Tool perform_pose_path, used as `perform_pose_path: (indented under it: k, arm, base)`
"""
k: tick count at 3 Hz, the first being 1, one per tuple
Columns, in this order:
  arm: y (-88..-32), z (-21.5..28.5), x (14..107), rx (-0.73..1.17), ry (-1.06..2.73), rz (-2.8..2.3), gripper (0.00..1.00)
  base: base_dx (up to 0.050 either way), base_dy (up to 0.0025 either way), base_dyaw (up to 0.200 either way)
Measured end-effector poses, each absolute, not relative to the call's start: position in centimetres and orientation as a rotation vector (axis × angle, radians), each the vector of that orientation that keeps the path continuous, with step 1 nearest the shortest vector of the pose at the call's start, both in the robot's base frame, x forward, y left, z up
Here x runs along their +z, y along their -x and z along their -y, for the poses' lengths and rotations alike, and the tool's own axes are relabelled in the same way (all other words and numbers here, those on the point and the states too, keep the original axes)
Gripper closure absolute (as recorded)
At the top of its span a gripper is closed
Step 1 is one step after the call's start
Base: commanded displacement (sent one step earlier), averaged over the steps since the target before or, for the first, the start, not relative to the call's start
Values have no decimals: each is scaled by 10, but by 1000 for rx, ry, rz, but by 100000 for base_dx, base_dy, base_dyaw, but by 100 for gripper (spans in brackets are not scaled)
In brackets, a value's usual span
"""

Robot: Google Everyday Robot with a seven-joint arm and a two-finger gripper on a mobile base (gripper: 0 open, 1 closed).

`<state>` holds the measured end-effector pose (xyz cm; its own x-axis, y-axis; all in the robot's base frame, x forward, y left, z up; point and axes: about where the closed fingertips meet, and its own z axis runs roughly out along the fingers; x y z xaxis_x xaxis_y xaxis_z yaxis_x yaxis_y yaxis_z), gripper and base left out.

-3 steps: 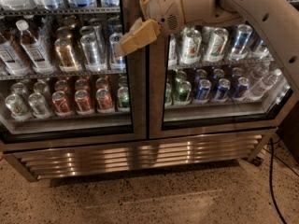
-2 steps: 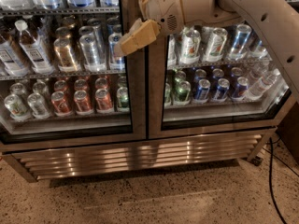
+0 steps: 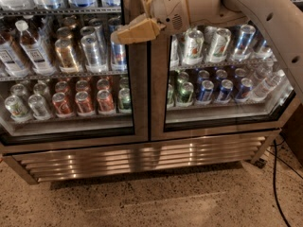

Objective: Open left fridge door

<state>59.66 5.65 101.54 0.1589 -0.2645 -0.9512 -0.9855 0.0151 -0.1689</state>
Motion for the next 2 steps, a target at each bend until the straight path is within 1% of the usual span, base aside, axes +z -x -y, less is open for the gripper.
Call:
perform_pose_path:
  k: [1, 2]
  arm:
    - [-613, -45, 1021, 920, 1445, -1289, 100]
    - [-613, -45, 1021, 920, 1445, -1289, 100]
  base:
    - [4292, 220, 10185]
    - [0, 0, 0]
